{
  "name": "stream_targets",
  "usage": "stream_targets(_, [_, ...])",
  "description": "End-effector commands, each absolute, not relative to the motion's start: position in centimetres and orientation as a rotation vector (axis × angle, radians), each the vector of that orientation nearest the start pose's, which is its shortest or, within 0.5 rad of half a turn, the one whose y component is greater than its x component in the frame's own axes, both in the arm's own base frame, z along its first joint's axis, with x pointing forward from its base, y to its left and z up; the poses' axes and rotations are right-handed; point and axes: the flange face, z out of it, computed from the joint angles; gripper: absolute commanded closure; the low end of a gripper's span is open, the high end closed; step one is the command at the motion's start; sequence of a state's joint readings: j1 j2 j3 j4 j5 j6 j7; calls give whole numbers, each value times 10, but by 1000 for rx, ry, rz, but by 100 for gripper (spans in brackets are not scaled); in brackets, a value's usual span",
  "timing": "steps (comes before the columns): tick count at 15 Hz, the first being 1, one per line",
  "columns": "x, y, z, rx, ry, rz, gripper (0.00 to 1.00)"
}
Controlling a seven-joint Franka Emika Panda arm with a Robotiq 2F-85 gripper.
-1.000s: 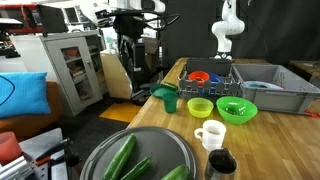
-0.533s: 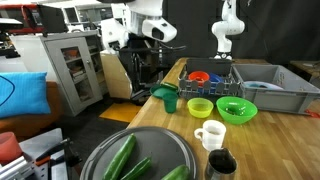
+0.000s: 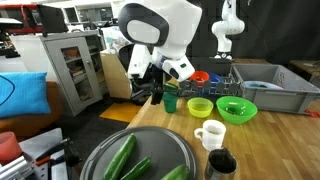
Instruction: Pour the contents from the green cup into the yellow bowl
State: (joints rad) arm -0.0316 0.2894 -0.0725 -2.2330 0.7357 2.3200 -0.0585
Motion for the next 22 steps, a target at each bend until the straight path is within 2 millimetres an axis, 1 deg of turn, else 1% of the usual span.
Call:
stream_targets(1, [527,-41,230,-2539,793,199,0])
stream_targets(5, [527,-39,233,-2539,786,192,0])
stream_targets(8, [540,-40,227,-2340,972,146,0])
stream_targets(9, [543,-40,222,-2287,1028,142,0])
stream_targets(11, [545,-46,204,-2207,1156,120,0])
stream_targets(15, [536,-58,164,-2018,1390,108,0])
stream_targets(16, [533,-55,170,-2107,1317,120,0])
stream_targets(17, [531,-55,163,-2102,1327,130,0])
stream_targets(18, [531,-55,162,-2105,1326,132,0])
stream_targets(22, [534,-54,167,-2105,1318,121,0])
